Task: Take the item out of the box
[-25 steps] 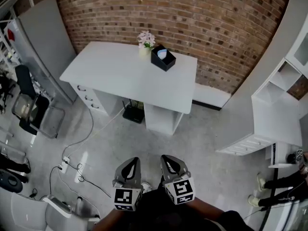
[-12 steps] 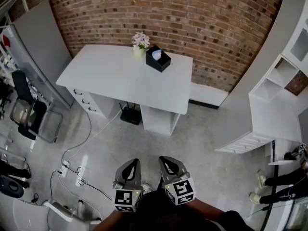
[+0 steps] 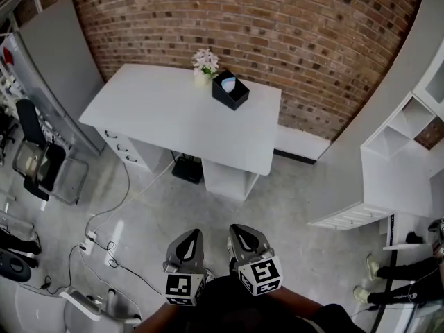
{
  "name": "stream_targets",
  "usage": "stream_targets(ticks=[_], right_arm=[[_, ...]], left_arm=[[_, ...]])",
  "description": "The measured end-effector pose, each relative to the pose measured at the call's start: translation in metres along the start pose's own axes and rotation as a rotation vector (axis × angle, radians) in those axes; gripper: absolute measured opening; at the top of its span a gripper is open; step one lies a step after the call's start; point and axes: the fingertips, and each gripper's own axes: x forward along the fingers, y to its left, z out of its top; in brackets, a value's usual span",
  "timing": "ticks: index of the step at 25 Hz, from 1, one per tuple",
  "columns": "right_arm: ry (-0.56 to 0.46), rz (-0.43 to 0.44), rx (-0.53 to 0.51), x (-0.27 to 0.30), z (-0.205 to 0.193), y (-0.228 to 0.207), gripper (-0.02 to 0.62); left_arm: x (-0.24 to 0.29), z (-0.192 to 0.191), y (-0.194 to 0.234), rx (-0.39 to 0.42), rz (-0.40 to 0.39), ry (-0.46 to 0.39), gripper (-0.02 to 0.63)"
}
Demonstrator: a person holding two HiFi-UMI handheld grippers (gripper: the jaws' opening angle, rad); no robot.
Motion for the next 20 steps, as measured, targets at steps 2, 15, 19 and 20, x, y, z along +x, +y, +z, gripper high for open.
stream_targets(ticks=[2, 15, 19, 20], right_arm=[[0.004, 0.009, -0.008, 0.008, 0.003, -0.006, 0.002], [-0.017, 0.04, -0.019, 0.055, 0.032, -0.067, 0.002], [-0.012, 0.045, -0.015, 0.064, 0.036, -0.089, 0.002], [-0.012, 0.048, -0.013, 0.067, 0.037, -0.094, 0.002]], left_arm=[[0.009, 0.003, 0.002, -0.004, 0.009, 0.002, 0.005], [0.085, 0.032, 0.005, 0.022, 0.031, -0.004, 0.005], [0.107, 0.039, 0.003, 0.031, 0.043, -0.003, 0.005], [0.112, 0.039, 0.002, 0.031, 0.044, 0.002, 0.005]])
